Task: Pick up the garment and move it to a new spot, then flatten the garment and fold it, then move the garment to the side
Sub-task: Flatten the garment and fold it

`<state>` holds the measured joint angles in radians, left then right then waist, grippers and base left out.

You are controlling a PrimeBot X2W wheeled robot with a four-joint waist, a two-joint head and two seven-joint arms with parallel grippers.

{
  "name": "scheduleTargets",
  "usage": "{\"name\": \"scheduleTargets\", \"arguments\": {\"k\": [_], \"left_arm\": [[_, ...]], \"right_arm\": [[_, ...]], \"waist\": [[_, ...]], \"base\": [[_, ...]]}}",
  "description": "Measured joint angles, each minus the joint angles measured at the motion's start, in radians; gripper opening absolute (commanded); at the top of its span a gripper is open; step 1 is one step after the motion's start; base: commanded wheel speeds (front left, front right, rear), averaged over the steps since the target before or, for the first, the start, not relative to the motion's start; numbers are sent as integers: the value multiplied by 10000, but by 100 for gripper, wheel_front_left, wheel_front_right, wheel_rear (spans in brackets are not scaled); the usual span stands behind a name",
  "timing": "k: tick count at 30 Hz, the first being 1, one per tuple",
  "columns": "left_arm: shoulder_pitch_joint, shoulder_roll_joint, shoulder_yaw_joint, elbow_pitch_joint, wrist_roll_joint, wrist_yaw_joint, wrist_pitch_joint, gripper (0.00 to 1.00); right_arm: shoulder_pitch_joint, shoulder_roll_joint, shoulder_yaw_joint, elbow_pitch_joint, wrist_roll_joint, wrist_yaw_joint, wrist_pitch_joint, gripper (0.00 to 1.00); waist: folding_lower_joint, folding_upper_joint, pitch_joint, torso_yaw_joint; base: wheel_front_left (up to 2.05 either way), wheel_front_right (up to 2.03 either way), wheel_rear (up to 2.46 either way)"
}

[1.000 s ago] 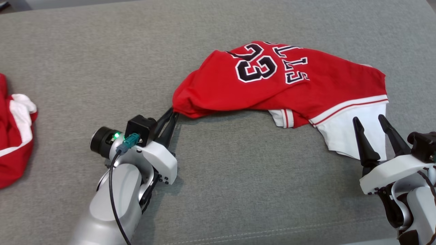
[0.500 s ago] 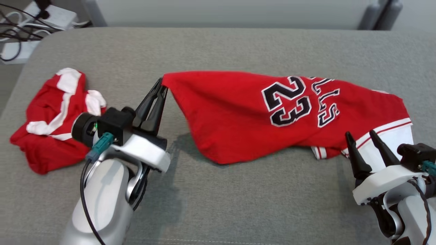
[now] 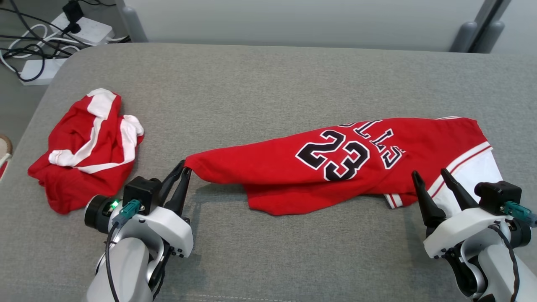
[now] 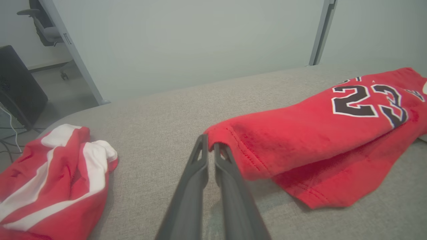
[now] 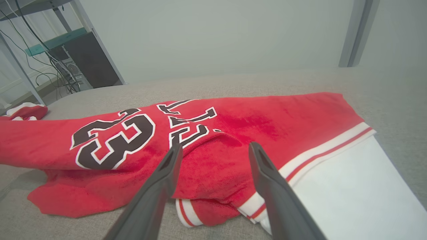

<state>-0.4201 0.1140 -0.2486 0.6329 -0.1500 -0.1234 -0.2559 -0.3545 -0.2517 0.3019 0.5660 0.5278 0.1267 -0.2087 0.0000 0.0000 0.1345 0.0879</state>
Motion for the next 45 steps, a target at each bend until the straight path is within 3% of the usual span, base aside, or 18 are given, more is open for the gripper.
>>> {"name": "scheduleTargets", "arguments": {"k": [2, 8, 11, 15, 19, 22, 35, 36, 37, 38, 40, 45], "left_arm": [[-12, 4, 125, 188, 2, 44, 0, 100], [-415, 2, 890, -330, 63, 732, 0, 100], [-416, -52, 897, -717, 105, 619, 0, 100], [-153, -268, -395, -1051, 522, 84, -2, 100], [618, -616, -1975, -922, 520, -36, 0, 100], [752, -539, -2803, -571, 349, -71, 0, 100], [-488, -251, -3158, 1636, 188, -73, 0, 100], [-610, -245, -3206, 1894, 192, -73, 2, 98], [-610, -245, -3206, 1894, 192, -73, 2, 86], [-716, -238, -3277, 2127, 190, -73, -6, 64], [-981, -257, -3505, 2479, 123, -73, -92, 0], [-1273, -259, -4130, 2290, -1168, -71, -38, 0]], "right_arm": [[-80, 13, 25, 13, 10, 0, 0, 100], [-88, 44, 58, 167, 117, 0, -38, 100], [-88, 48, 61, 261, 119, 0, -46, 100], [-91, 100, 63, 291, 192, 0, -77, 100], [-102, 213, 88, 324, 196, 0, -125, 100], [-123, 224, 219, 341, 209, 0, -176, 100], [-519, 224, 316, 313, 282, 0, -176, 100], [-521, 228, 303, 311, 290, 0, -176, 100], [-521, 228, 303, 311, 290, 0, -176, 100], [-523, 226, 295, 307, 297, 0, -176, 100], [-531, 226, 274, 299, 299, 0, -176, 100], [-569, 234, 244, 295, 364, 0, -205, 100]], "waist": [[0, 0, 24, -126], [0, 0, 171, -445], [-1, 0, 270, -522], [0, 0, 331, -545], [0, 0, 335, -541], [0, 1, 361, -563], [0, 0, 902, -1432], [0, 0, 953, -1501], [0, 0, 953, -1501], [0, 0, 1002, -1566], [0, 0, 1077, -1657], [0, 0, 1086, -1635]], "base": [[0, 0, 0], [0, 0, 0], [0, 0, 0], [0, 0, 0], [0, 0, 0], [0, 0, 0], [0, 0, 0], [0, 0, 0], [0, 0, 0], [0, 0, 0], [0, 0, 0], [0, 0, 0]]}}
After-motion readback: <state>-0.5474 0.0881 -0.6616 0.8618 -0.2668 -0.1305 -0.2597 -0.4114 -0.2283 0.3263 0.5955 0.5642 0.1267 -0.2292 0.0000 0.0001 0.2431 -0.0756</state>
